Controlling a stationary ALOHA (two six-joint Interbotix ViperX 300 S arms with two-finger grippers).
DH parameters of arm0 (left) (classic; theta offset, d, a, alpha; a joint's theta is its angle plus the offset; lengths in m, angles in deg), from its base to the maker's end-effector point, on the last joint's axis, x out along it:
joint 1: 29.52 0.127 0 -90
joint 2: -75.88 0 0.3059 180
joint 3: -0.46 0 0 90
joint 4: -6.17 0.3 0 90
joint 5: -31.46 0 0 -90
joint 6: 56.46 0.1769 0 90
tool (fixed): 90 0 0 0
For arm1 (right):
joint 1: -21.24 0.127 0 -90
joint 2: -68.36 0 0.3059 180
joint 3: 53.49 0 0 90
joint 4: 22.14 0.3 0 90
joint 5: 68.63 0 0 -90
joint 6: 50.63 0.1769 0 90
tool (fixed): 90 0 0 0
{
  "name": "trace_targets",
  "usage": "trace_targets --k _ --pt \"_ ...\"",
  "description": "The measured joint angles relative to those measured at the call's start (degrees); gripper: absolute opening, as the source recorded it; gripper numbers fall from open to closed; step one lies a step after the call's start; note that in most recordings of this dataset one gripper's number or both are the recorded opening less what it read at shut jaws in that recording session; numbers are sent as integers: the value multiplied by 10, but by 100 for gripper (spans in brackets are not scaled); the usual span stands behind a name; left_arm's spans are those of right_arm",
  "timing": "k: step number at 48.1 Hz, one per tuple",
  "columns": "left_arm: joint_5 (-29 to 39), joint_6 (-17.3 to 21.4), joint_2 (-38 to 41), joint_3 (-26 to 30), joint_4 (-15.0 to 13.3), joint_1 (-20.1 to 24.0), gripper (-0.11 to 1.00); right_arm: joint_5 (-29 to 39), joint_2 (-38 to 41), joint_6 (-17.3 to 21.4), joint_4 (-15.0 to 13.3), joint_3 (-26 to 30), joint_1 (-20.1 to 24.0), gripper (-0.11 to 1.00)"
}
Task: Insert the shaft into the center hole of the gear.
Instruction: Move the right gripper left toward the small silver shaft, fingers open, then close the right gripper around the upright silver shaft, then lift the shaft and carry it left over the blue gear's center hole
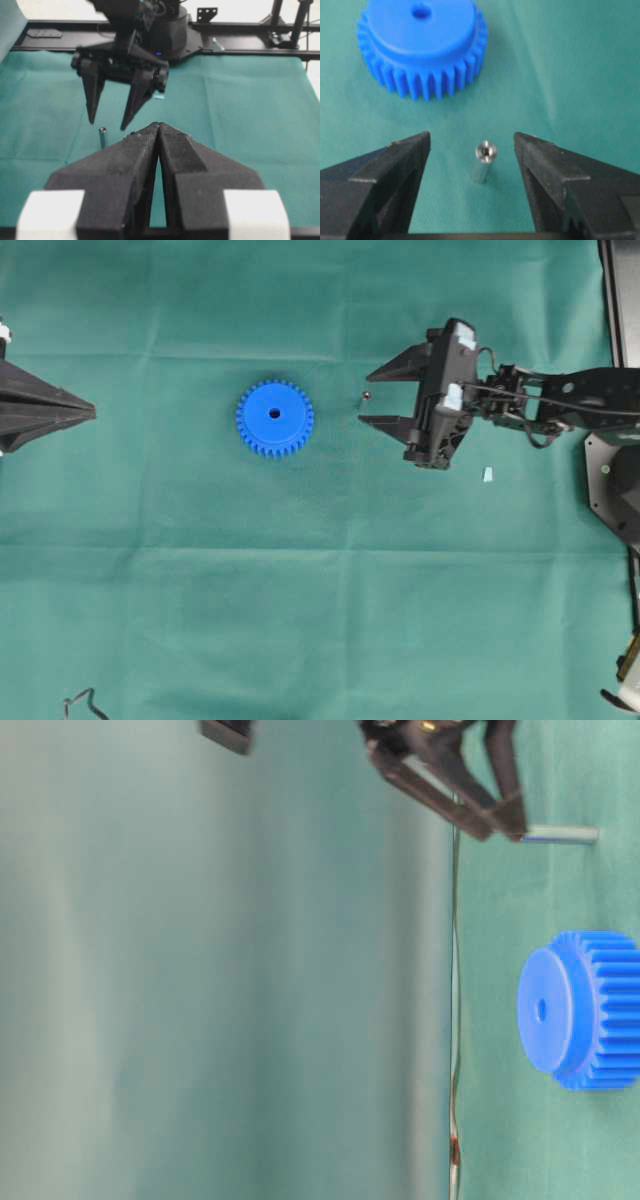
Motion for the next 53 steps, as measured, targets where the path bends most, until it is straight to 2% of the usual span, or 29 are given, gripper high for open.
trace_targets --k 10,17,23,31,53 --pt "3 1 -1 0 0 0 0 -17 31 0 18 1 0 74" --pt "6 1 0 0 0 0 0 -18 35 0 21 1 0 66" --pt "7 0 0 0 0 0 0 -19 35 1 22 1 0 49" --pt "10 1 -1 0 0 0 0 -19 35 2 22 1 0 17" --pt "13 1 0 0 0 0 0 -16 34 3 21 1 2 17"
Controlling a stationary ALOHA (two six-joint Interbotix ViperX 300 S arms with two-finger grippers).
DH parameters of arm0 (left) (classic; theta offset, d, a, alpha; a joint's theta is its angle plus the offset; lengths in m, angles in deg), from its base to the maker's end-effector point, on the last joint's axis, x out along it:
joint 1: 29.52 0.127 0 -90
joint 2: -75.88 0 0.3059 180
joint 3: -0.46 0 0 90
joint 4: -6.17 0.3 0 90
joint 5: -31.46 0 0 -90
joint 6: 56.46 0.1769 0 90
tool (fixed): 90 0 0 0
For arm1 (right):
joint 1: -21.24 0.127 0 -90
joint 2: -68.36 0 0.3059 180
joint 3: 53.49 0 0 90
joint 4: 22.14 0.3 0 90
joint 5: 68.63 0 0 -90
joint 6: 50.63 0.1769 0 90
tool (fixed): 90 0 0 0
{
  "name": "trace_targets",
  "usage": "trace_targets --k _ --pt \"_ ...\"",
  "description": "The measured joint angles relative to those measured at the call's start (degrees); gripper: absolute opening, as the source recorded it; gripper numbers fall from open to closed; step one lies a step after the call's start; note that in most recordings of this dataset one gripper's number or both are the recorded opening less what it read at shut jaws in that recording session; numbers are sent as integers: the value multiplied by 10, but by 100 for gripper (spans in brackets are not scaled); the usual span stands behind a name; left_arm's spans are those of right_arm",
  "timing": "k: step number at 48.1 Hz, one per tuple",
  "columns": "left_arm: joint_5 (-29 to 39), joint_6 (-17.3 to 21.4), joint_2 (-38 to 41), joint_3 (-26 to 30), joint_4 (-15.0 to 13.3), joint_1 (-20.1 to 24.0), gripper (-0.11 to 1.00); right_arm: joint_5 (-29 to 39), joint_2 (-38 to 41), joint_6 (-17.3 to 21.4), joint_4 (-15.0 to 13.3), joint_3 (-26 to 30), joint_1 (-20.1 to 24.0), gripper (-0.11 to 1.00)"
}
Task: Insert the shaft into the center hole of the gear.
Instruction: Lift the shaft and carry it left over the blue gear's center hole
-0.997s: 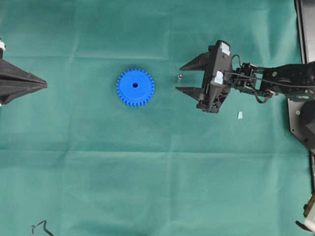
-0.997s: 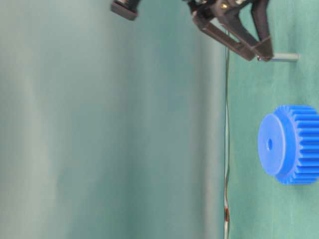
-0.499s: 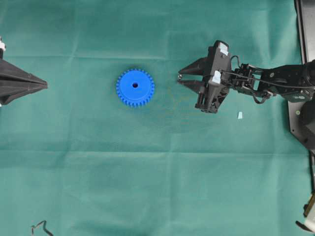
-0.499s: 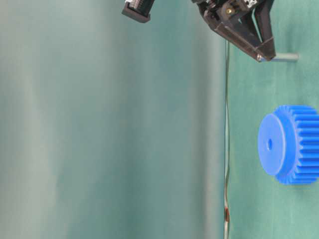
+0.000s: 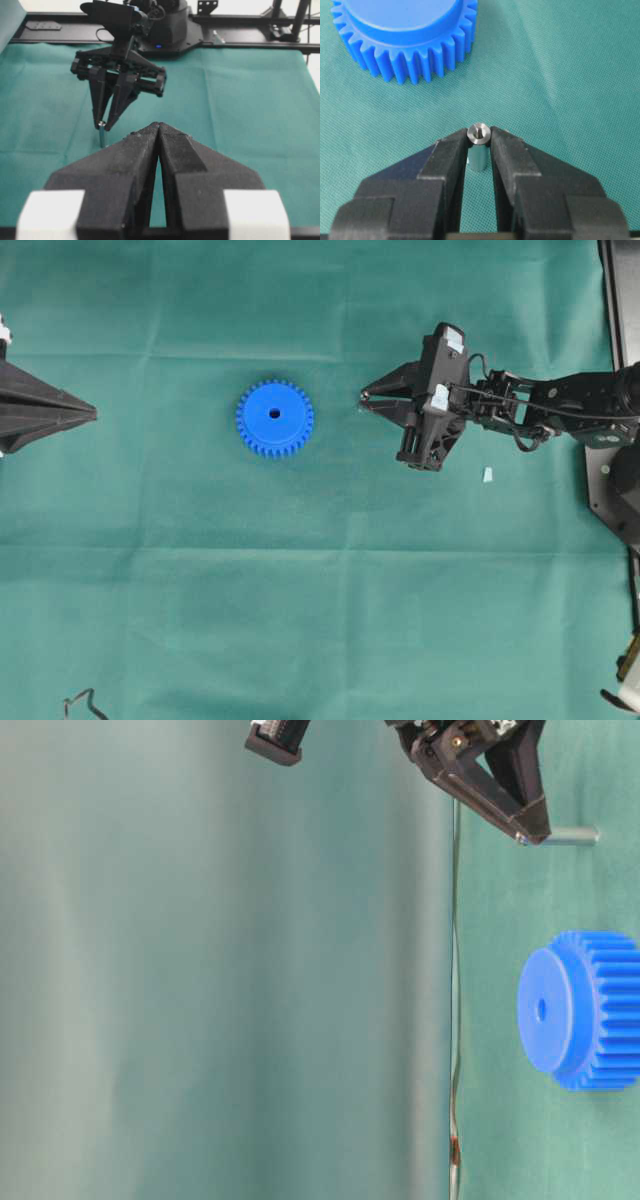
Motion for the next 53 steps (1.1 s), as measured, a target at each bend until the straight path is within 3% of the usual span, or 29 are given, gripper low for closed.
trace_targets --k 21,31,53 --pt "0 0 0 0 0 1 0 67 -82 0 0 4 1 17" --pt "0 0 0 0 0 1 0 79 -85 1 1 14 3 17" --pt "0 0 0 0 0 2 0 120 -4 -2 0 138 33 17"
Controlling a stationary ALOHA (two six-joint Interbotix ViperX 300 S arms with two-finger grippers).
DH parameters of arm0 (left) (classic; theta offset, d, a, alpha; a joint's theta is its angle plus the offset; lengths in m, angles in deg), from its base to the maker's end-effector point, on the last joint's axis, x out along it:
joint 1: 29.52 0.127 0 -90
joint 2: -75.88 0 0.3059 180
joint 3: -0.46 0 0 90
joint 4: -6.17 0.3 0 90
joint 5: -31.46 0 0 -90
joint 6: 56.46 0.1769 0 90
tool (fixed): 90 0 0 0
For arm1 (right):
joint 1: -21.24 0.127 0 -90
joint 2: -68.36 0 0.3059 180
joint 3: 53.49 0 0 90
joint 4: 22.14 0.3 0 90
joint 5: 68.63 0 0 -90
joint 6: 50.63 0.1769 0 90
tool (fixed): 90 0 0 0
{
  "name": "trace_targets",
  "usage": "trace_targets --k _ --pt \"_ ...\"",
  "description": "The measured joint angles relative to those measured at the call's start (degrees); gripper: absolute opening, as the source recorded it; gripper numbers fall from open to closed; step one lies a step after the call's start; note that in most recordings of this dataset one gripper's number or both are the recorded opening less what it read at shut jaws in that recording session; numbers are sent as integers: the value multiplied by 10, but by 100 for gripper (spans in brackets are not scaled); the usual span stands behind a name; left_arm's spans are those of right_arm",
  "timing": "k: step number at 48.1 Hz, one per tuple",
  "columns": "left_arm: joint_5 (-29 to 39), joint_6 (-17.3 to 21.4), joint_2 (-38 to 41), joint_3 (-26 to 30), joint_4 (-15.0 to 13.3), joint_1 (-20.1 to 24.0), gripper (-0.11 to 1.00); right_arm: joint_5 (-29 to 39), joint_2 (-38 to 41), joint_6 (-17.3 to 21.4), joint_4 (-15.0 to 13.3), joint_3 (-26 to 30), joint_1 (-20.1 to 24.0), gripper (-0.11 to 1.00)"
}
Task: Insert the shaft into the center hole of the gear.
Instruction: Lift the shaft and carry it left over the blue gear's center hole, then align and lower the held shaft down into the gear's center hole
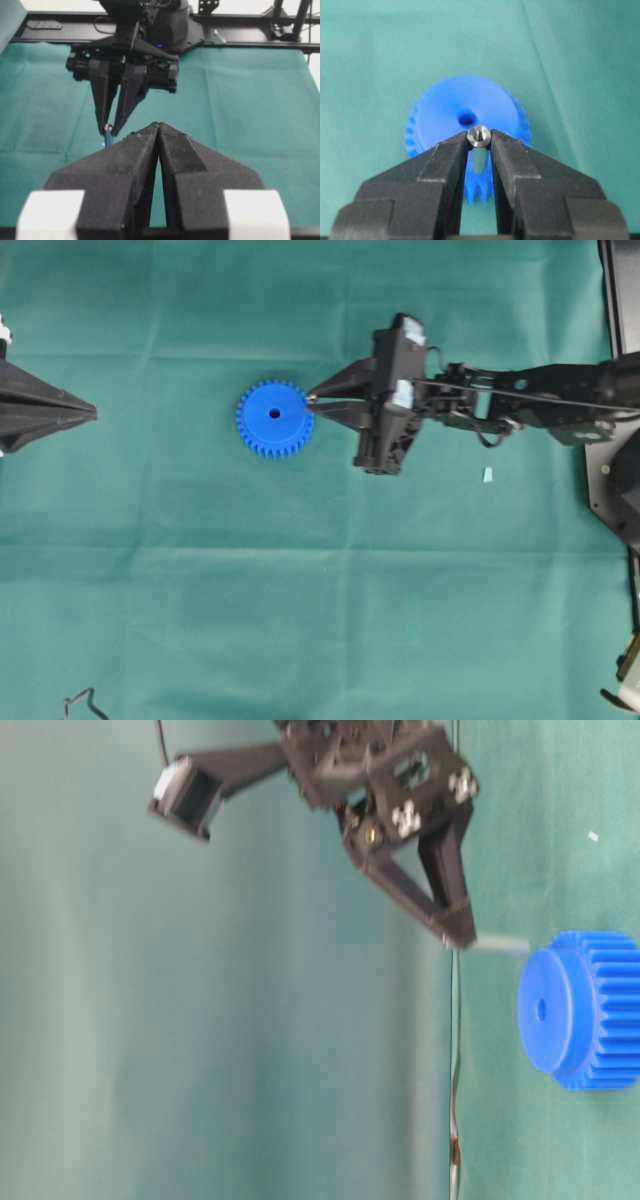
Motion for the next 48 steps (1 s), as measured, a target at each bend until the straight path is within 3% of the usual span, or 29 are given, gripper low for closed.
trace_targets --k 14,48 --pt "0 -1 0 0 0 0 0 30 38 -4 -3 66 11 17" --pt "0 0 0 0 0 0 0 31 62 -4 -4 72 11 17"
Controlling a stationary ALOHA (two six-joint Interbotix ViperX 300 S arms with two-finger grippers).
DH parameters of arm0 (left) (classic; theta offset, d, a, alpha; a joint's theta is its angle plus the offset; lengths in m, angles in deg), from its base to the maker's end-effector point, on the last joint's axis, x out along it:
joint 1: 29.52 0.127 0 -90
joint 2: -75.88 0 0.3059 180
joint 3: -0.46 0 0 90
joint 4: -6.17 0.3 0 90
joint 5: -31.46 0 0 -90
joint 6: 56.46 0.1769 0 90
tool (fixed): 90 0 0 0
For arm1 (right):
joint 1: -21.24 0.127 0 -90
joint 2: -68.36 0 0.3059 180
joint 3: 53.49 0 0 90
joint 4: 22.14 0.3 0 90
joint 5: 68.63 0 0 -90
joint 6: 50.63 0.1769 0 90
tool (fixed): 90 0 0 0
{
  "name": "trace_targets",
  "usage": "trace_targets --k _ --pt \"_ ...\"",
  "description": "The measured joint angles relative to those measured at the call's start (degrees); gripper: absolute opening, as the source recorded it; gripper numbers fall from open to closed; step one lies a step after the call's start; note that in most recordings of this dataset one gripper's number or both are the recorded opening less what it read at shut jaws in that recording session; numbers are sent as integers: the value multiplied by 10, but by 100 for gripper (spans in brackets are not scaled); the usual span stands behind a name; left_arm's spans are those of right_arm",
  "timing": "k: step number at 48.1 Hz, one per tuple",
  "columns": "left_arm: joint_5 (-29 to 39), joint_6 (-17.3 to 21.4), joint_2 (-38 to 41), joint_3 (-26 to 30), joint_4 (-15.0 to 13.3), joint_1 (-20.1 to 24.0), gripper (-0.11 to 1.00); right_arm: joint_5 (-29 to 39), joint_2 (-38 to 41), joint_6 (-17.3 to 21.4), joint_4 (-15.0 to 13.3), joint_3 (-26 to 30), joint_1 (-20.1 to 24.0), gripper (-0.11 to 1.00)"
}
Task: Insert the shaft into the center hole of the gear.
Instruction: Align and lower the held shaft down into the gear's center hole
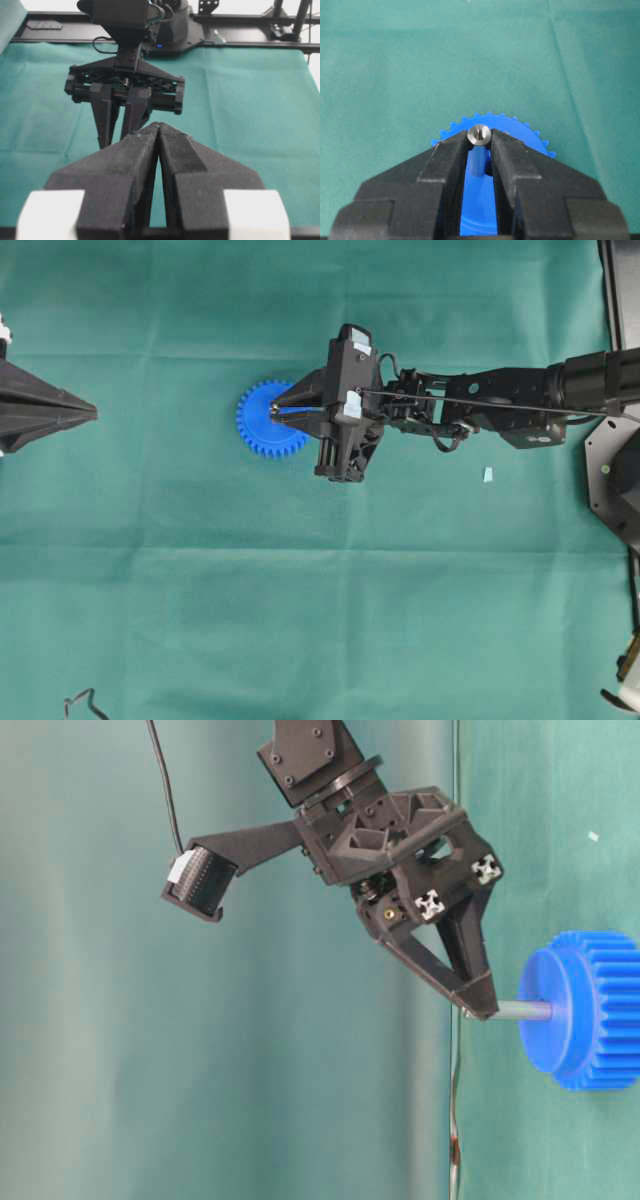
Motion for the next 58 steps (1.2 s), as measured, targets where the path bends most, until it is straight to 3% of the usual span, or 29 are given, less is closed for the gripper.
trace_targets --k 58 --pt "13 0 0 0 0 0 0 1 -4 -1 0 1 -18 17"
